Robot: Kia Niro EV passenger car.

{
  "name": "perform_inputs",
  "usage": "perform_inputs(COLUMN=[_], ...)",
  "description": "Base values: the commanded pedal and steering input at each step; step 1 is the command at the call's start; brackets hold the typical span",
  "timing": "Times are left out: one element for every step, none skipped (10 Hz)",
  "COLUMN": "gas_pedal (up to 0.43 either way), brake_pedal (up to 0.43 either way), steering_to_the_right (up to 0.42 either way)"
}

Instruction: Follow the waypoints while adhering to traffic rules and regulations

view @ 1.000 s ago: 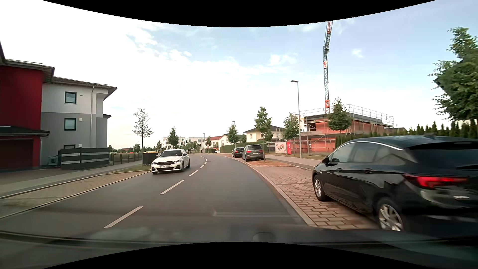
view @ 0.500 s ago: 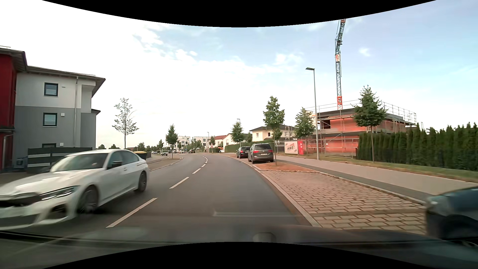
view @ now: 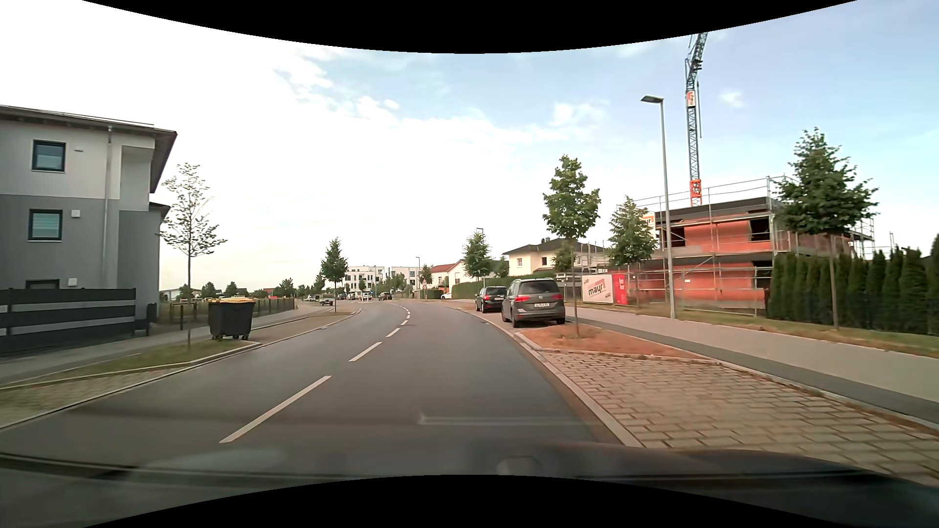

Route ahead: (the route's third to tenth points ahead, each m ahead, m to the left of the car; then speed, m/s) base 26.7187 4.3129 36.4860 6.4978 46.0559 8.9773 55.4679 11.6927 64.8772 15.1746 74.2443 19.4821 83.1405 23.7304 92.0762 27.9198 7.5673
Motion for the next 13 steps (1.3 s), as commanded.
perform_inputs(gas_pedal=[0.169,0.169,0.169,0.169,0.169,0.169,0.169,0.169,0.169,0.169,0.169,0.169,0.169], brake_pedal=[0.000,0.000,0.000,0.000,0.000,0.000,0.000,0.000,0.000,0.000,0.000,0.000,0.000], steering_to_the_right=[-0.037,-0.037,-0.037,-0.037,-0.037,-0.037,-0.036,-0.036,-0.036,-0.035,-0.035,-0.036,-0.038])
